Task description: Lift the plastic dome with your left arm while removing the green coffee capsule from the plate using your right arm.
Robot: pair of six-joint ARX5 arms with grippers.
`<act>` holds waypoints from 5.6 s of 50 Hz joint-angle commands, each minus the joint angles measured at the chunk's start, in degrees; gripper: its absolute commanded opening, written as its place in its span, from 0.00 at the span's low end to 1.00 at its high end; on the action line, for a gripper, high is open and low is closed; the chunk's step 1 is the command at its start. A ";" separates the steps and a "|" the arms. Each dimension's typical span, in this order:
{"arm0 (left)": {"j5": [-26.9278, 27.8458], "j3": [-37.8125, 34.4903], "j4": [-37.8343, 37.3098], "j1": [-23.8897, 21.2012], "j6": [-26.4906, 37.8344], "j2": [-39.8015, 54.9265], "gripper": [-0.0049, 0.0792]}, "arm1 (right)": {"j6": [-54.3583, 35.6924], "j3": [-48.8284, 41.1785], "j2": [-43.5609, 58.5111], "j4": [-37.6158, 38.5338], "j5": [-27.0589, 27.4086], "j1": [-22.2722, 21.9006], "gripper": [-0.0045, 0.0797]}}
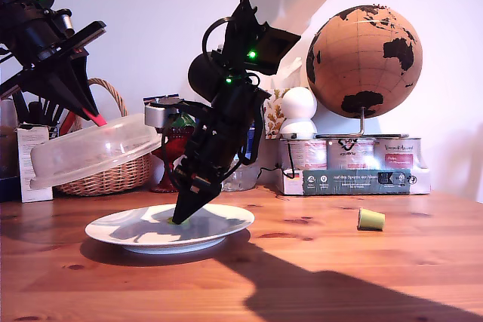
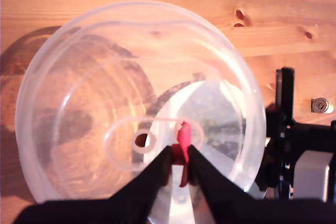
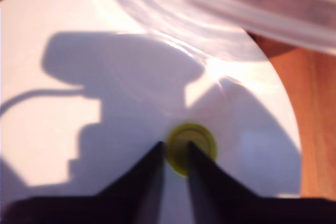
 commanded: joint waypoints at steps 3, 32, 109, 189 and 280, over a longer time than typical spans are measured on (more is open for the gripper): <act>0.59 0.96 0.46 -0.09 0.61 -1.18 0.03 | 0.46 -0.33 3.61 -0.74 0.15 0.17 0.04; 0.76 0.96 0.26 -0.09 0.61 -1.18 0.03 | 1.51 -0.28 2.62 -0.66 3.65 0.44 0.04; 1.14 0.96 0.07 -0.09 0.63 -1.18 0.03 | 1.29 5.40 -3.65 -2.67 24.65 -6.78 0.04; 1.11 0.96 0.26 -0.13 0.85 -1.18 0.03 | 16.28 5.40 1.53 1.77 1.64 -10.82 0.04; 1.14 0.96 0.59 -0.13 1.03 -1.18 0.03 | 16.02 5.49 3.54 -3.56 16.24 -11.82 0.04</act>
